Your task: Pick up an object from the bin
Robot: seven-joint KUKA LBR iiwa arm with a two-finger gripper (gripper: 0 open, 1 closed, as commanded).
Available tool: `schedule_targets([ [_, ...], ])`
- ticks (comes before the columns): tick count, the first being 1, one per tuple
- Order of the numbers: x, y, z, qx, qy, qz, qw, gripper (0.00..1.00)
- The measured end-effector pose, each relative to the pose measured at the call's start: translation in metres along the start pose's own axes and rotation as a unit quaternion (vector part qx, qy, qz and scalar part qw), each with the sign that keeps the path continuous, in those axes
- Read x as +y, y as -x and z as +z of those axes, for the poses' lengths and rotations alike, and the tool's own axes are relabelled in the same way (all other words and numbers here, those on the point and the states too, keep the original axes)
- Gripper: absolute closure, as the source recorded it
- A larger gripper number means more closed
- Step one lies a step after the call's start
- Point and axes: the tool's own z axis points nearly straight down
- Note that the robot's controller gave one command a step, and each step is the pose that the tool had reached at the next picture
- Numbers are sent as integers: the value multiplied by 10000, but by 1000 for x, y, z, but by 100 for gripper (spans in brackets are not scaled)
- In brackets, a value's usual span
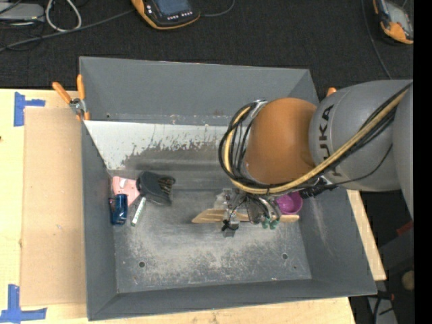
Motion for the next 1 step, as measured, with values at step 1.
schedule_targets([
  [1,0,0,-41,5,1,1,10000,100],
])
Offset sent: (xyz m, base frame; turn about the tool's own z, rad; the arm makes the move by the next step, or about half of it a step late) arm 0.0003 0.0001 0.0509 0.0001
